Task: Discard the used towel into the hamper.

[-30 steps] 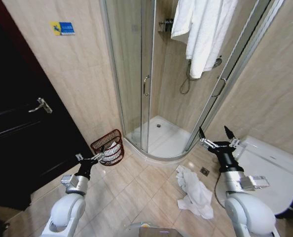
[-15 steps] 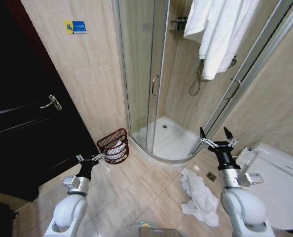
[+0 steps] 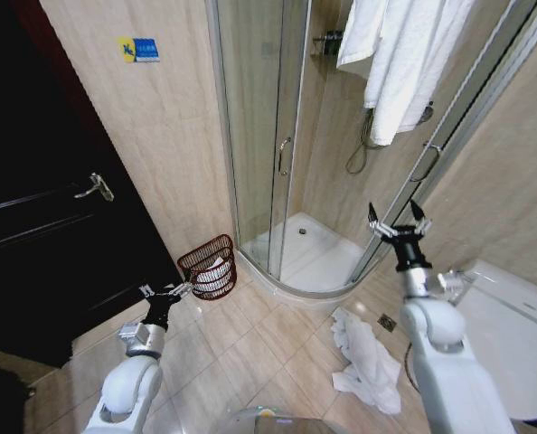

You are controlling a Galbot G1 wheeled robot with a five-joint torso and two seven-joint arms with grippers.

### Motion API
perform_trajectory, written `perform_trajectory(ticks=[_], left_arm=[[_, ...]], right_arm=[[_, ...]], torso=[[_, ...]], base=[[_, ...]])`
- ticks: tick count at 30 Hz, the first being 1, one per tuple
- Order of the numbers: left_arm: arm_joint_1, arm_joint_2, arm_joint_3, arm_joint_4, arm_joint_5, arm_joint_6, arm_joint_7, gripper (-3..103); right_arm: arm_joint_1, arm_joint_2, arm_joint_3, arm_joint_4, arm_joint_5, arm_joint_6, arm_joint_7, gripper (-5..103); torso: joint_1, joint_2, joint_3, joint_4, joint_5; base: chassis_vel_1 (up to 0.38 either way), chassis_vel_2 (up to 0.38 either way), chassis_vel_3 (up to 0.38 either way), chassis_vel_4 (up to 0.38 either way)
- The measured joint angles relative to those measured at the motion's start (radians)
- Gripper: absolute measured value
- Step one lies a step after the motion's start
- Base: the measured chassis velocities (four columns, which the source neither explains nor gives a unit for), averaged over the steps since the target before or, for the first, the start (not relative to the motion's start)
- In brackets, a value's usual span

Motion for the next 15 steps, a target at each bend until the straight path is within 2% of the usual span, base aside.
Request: perform_trajectory(ticks=[4, 6, 7, 10, 15], left_arm=[[0.000, -0.019, 0.001, 0.013, 0.023, -0.022, 0.002, 100], [-0.001, -0.035, 0.000, 0.018, 0.035, -0.037, 0.004, 100], [-0.001, -0.035, 0.000, 0.018, 0.035, -0.037, 0.004, 100], [-0.001, -0.052, -0.008, 0.027, 0.046, -0.069, 0.009, 100], [0.002, -0.065, -0.013, 0.036, 0.057, -0.093, 0.012, 100]], right_arm=[[0.106, -0.047, -0.035, -0.049, 0.012, 0.021, 0.012, 100], [0.192, -0.089, -0.053, -0.051, 0.057, -0.015, 0.030, 100], [0.192, -0.089, -0.053, -0.051, 0.057, -0.015, 0.030, 100], [0.320, -0.149, -0.089, -0.053, 0.089, -0.062, 0.062, 100], [0.425, -0.179, -0.157, -0.056, 0.119, -0.129, 0.111, 100]], torso=[[0.000, 0.000, 0.000, 0.0003, -0.0001], [0.000, 0.000, 0.000, 0.0000, -0.0003], [0.000, 0.000, 0.000, 0.0000, -0.0003], [0.000, 0.000, 0.000, -0.0001, -0.0007], [0.000, 0.000, 0.000, -0.0002, -0.0003]], base=[[0.000, 0.000, 0.000, 0.000], [0.000, 0.000, 0.000, 0.000], [0.000, 0.000, 0.000, 0.000], [0.000, 0.000, 0.000, 0.000], [0.000, 0.000, 0.000, 0.000]])
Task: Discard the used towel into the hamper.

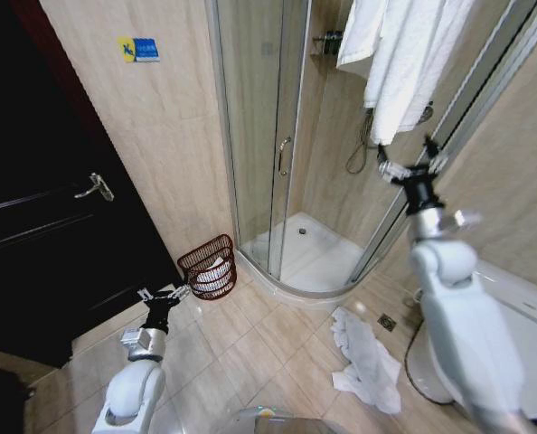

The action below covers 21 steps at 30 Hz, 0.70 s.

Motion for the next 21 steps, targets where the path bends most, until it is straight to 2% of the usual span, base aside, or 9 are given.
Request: perform_trajectory(ticks=[4, 5, 8, 9, 12, 13, 16, 21], left_arm=[[0.008, -0.024, -0.007, 0.000, 0.010, -0.023, 0.002, 100], [0.008, -0.024, -0.007, 0.000, 0.010, -0.023, 0.002, 100], [0.013, -0.040, -0.018, -0.002, 0.010, -0.036, 0.002, 100], [0.013, -0.040, -0.018, -0.002, 0.010, -0.036, 0.002, 100], [0.018, -0.044, -0.033, 0.004, 0.000, -0.054, 0.002, 100], [0.018, -0.044, -0.033, 0.004, 0.000, -0.054, 0.002, 100], [0.023, -0.041, -0.041, 0.022, -0.012, -0.074, 0.002, 100], [0.028, -0.033, -0.044, 0.030, -0.025, -0.089, 0.002, 100]], right_arm=[[0.218, -0.010, -0.154, -0.103, 0.019, -0.048, 0.061, 100], [0.218, -0.010, -0.154, -0.103, 0.019, -0.048, 0.061, 100], [0.425, 0.008, -0.253, -0.207, 0.020, -0.073, 0.122, 100], [0.425, 0.008, -0.253, -0.207, 0.020, -0.073, 0.122, 100], [0.592, 0.012, -0.321, -0.284, 0.015, -0.120, 0.156, 100], [0.592, 0.012, -0.321, -0.284, 0.015, -0.120, 0.156, 100], [0.737, 0.011, -0.381, -0.354, 0.015, -0.149, 0.182, 100], [0.831, 0.010, -0.423, -0.399, 0.012, -0.182, 0.203, 100]], torso=[[0.000, 0.000, 0.000, 0.0003, 0.0006], [0.000, 0.000, 0.000, 0.0003, 0.0006], [0.000, 0.000, 0.000, 0.0008, -0.0005], [0.000, 0.000, 0.000, 0.0008, -0.0005], [0.000, 0.000, 0.000, 0.0004, 0.0001], [0.000, 0.000, 0.000, 0.0004, 0.0001], [0.000, 0.000, 0.000, 0.0001, -0.0002], [0.000, 0.000, 0.000, 0.0000, 0.0002]], base=[[0.000, 0.000, 0.000, 0.000], [0.000, 0.000, 0.000, 0.000], [0.000, 0.000, 0.000, 0.000], [0.000, 0.000, 0.000, 0.000], [0.000, 0.000, 0.000, 0.000], [0.000, 0.000, 0.000, 0.000], [0.000, 0.000, 0.000, 0.000], [0.000, 0.000, 0.000, 0.000]])
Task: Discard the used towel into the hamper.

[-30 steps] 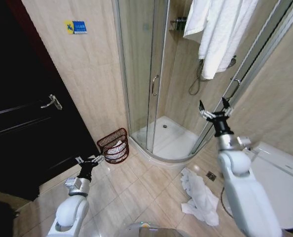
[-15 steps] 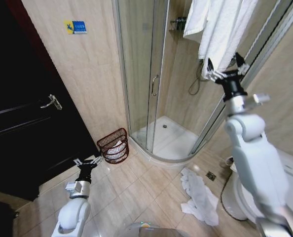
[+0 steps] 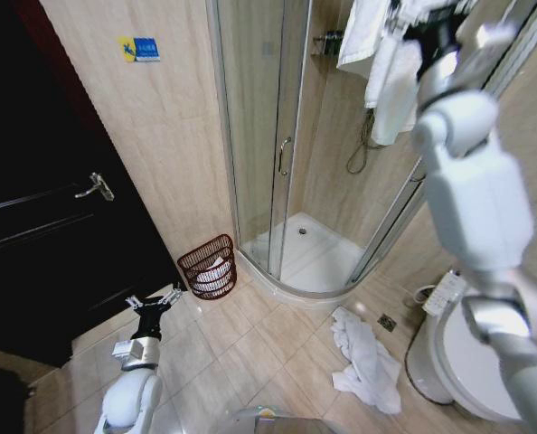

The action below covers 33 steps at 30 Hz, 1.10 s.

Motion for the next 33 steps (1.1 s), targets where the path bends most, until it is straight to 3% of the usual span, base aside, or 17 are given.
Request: perform_trajectory(ticks=[13, 23, 33], left_arm=[[-0.008, 0.032, -0.011, 0.042, -0.041, -0.040, -0.001, 100], [-0.022, 0.046, -0.010, 0.063, -0.073, -0.056, -0.002, 100], [-0.034, 0.050, 0.002, 0.072, -0.078, -0.066, -0.001, 100]], right_arm=[[0.163, 0.000, -0.140, 0.032, 0.074, -0.094, 0.069, 100], [0.363, 0.064, -0.185, -0.225, 0.028, -0.069, 0.040, 100], [0.515, 0.160, -0.208, -0.485, -0.009, -0.085, 0.092, 100]], torso=[[0.000, 0.000, 0.000, 0.0002, -0.0005], [0.000, 0.000, 0.000, 0.0001, -0.0001], [0.000, 0.000, 0.000, 0.0002, -0.0003]], base=[[0.000, 0.000, 0.000, 0.000], [0.000, 0.000, 0.000, 0.000], [0.000, 0.000, 0.000, 0.000]])
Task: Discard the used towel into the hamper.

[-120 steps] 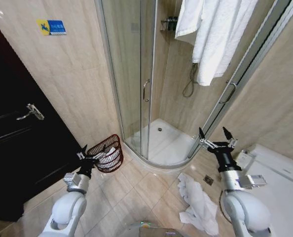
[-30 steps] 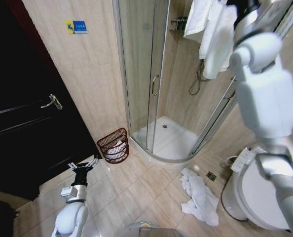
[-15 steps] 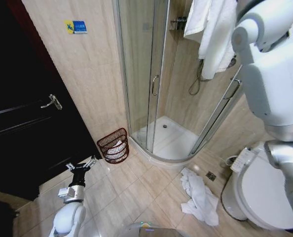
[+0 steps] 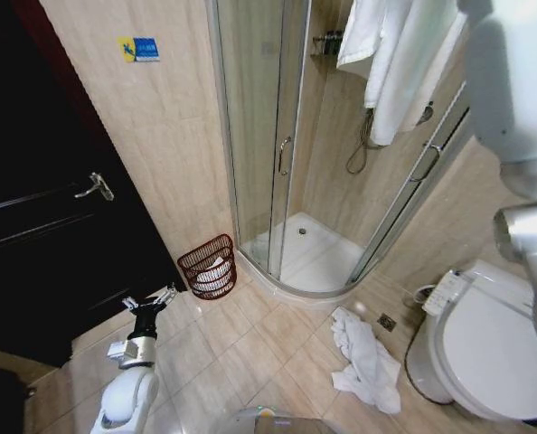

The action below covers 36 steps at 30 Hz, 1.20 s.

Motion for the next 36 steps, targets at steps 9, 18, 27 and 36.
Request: perform_trajectory(ticks=[9, 18, 27, 36], left_arm=[[-0.004, 0.009, -0.005, -0.020, -0.015, 0.011, 0.003, 100], [-0.007, 0.003, 0.002, -0.021, -0.013, 0.013, 0.006, 100], [-0.009, 0.003, -0.001, -0.021, -0.011, 0.012, 0.007, 100], [-0.001, 0.003, -0.004, -0.028, 0.007, 0.003, 0.008, 100]], right_arm=[[0.057, 0.020, -0.029, -0.085, 0.101, -0.053, 0.023, 102], [0.033, -0.002, -0.064, -0.028, 0.159, -0.043, 0.028, 78], [-0.027, -0.030, -0.069, 0.039, 0.171, -0.038, 0.035, 54], [-0.065, -0.049, -0.060, 0.074, 0.166, -0.037, 0.035, 30]], torso=[[0.000, 0.000, 0.000, 0.0000, 0.0001], [0.000, 0.000, 0.000, 0.0000, 0.0001], [0.000, 0.000, 0.000, -0.0001, 0.0001], [0.000, 0.000, 0.000, 0.0000, 0.0001]], base=[[0.000, 0.000, 0.000, 0.000], [0.000, 0.000, 0.000, 0.000], [0.000, 0.000, 0.000, 0.000], [0.000, 0.000, 0.000, 0.000]])
